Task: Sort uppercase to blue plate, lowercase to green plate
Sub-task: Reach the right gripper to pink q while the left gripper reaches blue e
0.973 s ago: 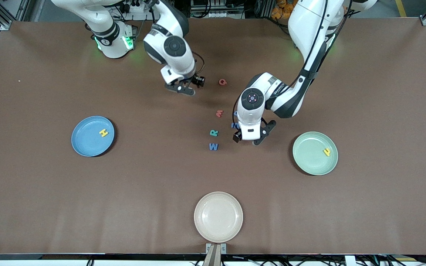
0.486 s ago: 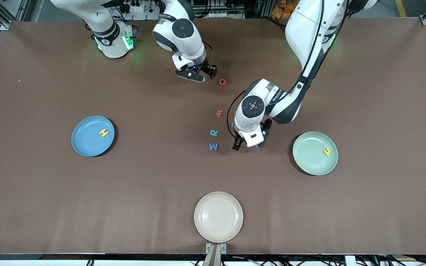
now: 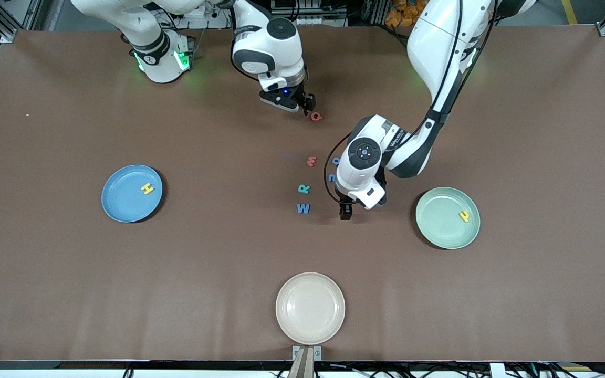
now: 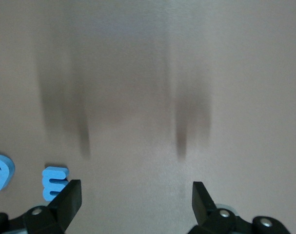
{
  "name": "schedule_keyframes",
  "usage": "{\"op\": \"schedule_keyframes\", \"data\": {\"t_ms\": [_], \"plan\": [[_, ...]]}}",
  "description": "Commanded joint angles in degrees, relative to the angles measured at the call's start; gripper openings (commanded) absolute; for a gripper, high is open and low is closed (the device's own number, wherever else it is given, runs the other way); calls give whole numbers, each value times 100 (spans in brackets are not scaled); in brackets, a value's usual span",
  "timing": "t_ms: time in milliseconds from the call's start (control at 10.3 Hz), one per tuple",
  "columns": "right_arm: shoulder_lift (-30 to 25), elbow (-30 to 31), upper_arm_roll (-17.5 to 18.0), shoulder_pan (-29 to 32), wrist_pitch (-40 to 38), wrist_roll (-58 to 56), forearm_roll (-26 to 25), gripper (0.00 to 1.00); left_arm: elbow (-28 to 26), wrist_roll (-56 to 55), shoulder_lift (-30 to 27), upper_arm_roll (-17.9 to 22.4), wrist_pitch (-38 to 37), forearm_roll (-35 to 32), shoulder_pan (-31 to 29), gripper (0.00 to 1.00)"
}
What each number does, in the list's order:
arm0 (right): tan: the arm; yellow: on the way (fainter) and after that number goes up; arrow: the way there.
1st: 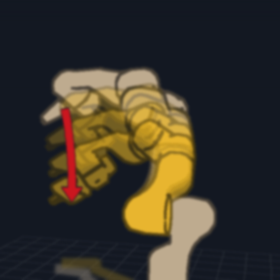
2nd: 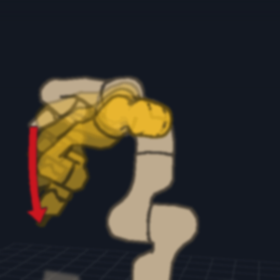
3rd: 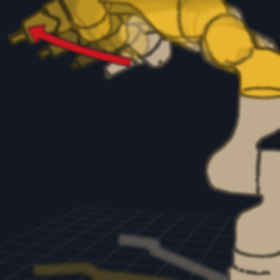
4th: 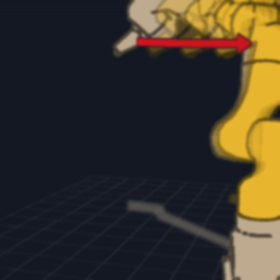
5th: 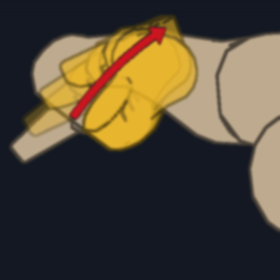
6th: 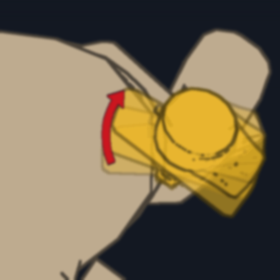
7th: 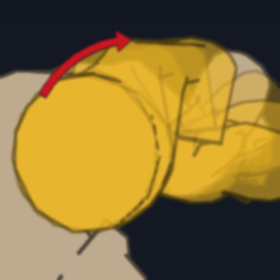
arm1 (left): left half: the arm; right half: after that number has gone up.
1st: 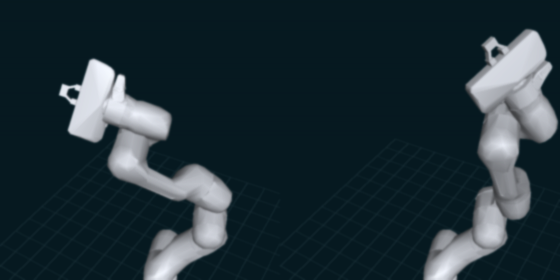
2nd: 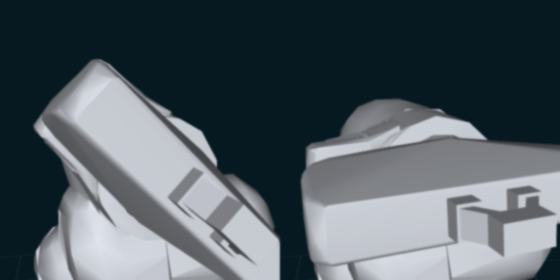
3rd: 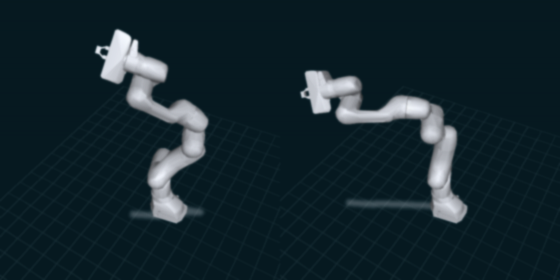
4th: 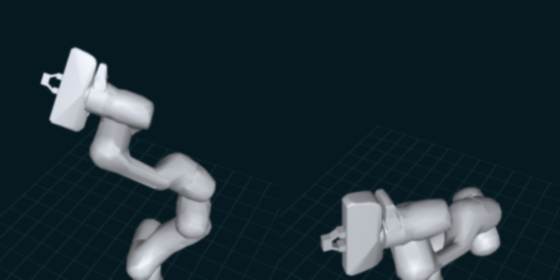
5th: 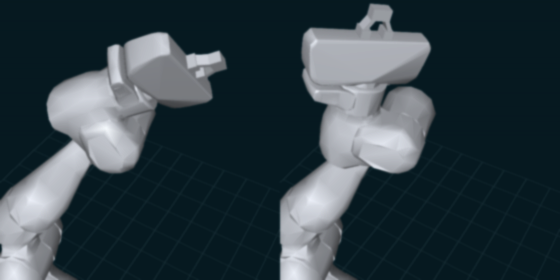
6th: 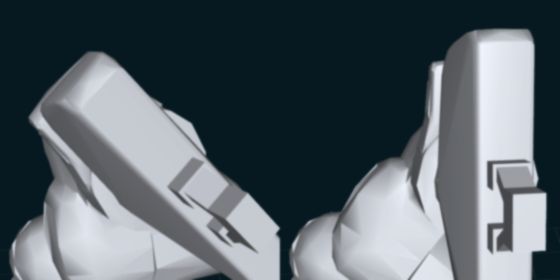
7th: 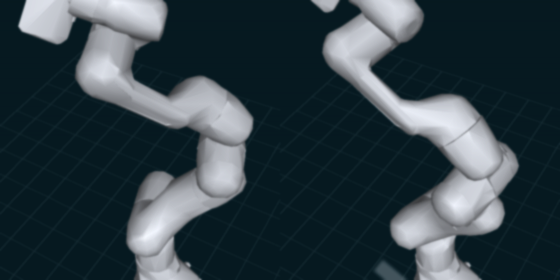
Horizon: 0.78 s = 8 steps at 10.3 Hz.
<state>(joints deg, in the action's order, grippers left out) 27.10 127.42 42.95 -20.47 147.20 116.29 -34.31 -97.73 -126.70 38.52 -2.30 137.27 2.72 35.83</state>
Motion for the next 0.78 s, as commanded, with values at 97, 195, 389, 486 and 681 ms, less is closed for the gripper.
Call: {"op": "schedule_keyframes", "data": {"t_ms": [97,195,389,486,681], "plan": [[585,-779,-77,-369,-419,508,-269,85,-70,-741,24,28,46,45,134,100],[647,-963,-77,-422,-664,605,-286,85,-123,-846,33,28,46,36,308,100],[893,-1210,-111,-536,-868,632,-295,85,-132,-900,129,28,46,1,467,100],[990,-1307,-260,-693,-877,702,-382,85,-132,-918,182,28,46,1,503,100],[1122,-1352,-323,-791,-930,1331,-1039,85,-141,-918,244,28,46,-43,504,100]]}}
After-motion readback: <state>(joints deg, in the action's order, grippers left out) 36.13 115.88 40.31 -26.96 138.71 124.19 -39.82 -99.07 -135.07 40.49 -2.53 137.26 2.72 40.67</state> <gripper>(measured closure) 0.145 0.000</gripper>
